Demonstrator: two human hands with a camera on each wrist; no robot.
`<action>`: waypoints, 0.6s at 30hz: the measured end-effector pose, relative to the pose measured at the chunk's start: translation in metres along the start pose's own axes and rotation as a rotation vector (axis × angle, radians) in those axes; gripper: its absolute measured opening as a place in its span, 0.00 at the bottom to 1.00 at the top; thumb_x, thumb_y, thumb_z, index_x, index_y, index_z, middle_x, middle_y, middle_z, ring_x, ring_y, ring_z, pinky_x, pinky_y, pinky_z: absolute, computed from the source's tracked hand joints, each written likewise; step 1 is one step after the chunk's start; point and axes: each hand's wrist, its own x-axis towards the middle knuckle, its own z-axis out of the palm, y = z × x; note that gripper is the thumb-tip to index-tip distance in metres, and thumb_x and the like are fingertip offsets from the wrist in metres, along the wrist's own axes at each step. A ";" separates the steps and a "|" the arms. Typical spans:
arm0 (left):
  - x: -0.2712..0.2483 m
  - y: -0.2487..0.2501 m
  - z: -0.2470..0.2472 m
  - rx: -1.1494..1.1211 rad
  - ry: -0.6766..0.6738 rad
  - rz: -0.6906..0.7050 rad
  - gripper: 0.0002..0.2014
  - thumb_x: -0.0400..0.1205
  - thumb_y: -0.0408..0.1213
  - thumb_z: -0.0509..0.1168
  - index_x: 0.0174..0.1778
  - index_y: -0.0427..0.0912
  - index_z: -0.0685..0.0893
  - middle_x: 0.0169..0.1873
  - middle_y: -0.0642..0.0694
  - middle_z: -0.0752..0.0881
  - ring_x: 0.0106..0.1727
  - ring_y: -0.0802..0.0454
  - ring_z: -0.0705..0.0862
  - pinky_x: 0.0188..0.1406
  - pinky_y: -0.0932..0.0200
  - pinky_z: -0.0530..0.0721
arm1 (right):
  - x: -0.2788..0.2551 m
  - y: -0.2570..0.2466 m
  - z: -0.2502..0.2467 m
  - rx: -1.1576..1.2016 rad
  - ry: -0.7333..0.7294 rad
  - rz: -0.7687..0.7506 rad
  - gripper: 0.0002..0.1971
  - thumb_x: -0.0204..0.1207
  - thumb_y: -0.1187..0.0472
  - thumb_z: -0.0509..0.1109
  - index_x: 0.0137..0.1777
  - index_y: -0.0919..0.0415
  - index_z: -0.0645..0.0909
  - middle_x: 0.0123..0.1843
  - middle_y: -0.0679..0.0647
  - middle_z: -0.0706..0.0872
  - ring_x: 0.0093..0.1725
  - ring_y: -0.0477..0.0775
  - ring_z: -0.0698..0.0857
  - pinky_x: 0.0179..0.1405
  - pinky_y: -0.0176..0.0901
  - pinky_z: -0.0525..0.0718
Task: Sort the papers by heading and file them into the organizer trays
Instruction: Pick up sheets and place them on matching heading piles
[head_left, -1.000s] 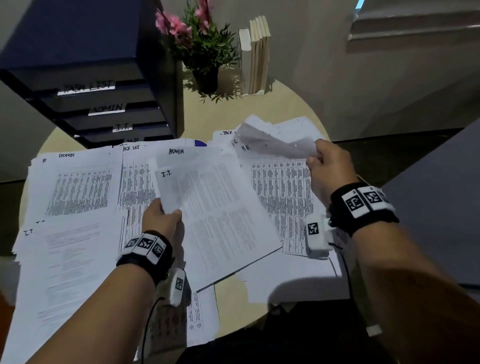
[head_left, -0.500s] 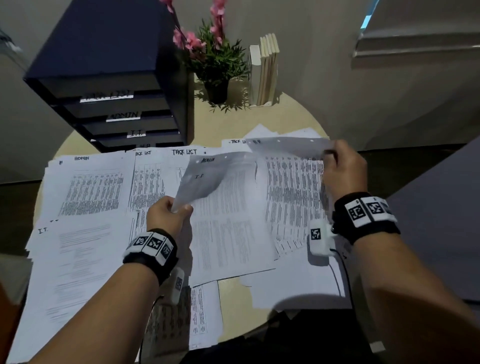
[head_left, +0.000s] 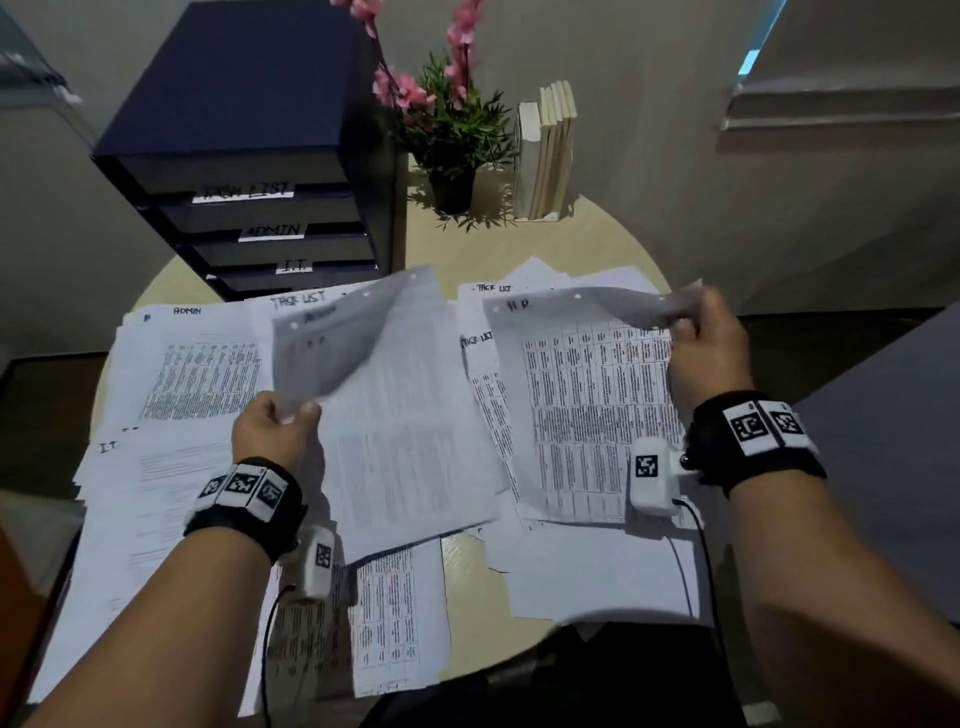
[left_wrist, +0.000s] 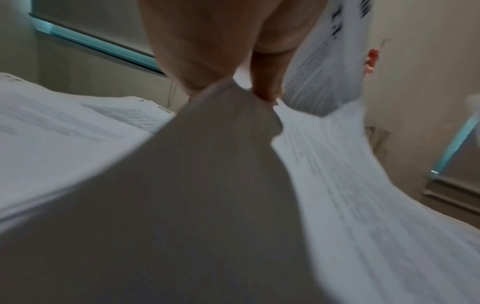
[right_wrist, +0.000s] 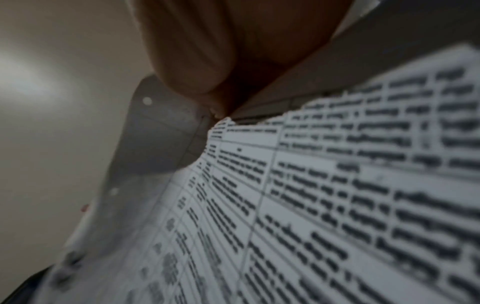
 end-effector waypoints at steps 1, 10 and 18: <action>0.002 0.001 -0.006 0.017 0.035 0.005 0.06 0.79 0.37 0.73 0.42 0.45 0.81 0.42 0.40 0.87 0.47 0.40 0.87 0.53 0.44 0.85 | 0.003 0.002 -0.001 0.036 -0.020 0.002 0.15 0.80 0.72 0.58 0.58 0.56 0.80 0.55 0.57 0.86 0.53 0.49 0.82 0.57 0.43 0.81; -0.020 0.018 -0.021 -0.112 -0.078 0.005 0.04 0.82 0.34 0.68 0.43 0.40 0.85 0.32 0.46 0.85 0.36 0.46 0.83 0.42 0.53 0.82 | -0.030 -0.021 0.044 0.424 -0.488 0.126 0.11 0.81 0.69 0.67 0.45 0.52 0.86 0.46 0.55 0.91 0.50 0.54 0.87 0.63 0.56 0.83; -0.055 0.013 -0.032 -0.357 -0.137 -0.093 0.03 0.82 0.23 0.67 0.50 0.29 0.83 0.28 0.45 0.81 0.22 0.57 0.80 0.24 0.67 0.79 | -0.075 -0.051 0.097 0.397 -0.492 -0.036 0.10 0.79 0.73 0.69 0.43 0.58 0.85 0.61 0.52 0.84 0.60 0.36 0.84 0.62 0.30 0.80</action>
